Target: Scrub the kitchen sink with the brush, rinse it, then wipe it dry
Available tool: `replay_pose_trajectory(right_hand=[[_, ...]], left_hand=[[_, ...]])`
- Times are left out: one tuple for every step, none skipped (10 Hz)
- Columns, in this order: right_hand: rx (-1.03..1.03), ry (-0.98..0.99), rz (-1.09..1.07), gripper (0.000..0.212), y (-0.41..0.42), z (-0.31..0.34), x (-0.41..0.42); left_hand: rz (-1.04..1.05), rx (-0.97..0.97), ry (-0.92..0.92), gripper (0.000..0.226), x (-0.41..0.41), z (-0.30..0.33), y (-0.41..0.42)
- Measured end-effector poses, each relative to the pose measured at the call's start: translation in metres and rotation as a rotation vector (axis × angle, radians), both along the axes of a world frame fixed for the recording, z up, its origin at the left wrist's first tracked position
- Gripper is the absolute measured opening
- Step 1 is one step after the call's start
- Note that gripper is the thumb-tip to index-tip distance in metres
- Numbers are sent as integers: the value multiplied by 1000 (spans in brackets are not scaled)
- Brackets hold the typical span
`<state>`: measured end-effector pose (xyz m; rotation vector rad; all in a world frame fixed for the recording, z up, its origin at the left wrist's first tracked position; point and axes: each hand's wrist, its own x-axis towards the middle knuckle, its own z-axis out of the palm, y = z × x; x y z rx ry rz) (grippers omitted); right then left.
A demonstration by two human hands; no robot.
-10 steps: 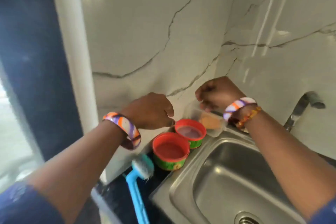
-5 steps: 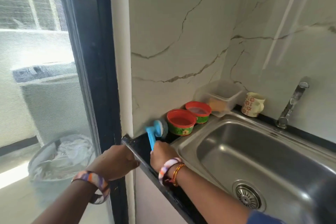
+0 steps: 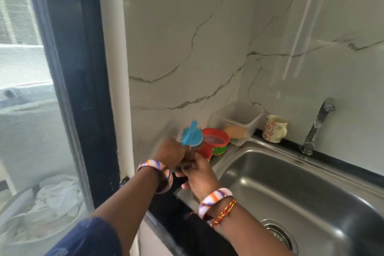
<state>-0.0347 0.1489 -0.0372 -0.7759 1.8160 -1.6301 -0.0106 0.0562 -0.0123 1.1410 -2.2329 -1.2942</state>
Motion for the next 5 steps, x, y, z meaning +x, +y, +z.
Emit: replay_pose_trajectory(right_hand=[[159, 70, -10, 32, 21, -2, -38], [232, 96, -47, 31, 36, -9, -59], [280, 104, -102, 31, 55, -15, -77], [280, 124, -123, 31, 67, -16, -85], [219, 196, -195, 33, 86, -19, -89]], left_hand=[[-42, 145, -40, 28, -24, -14, -23], [-117, 168, -98, 29, -29, -25, -33], [-206, -207, -411, 29, -32, -33, -49], [-176, -412, -493, 36, -31, -33, -48], [7, -593, -404, 30, -23, -22, -28]])
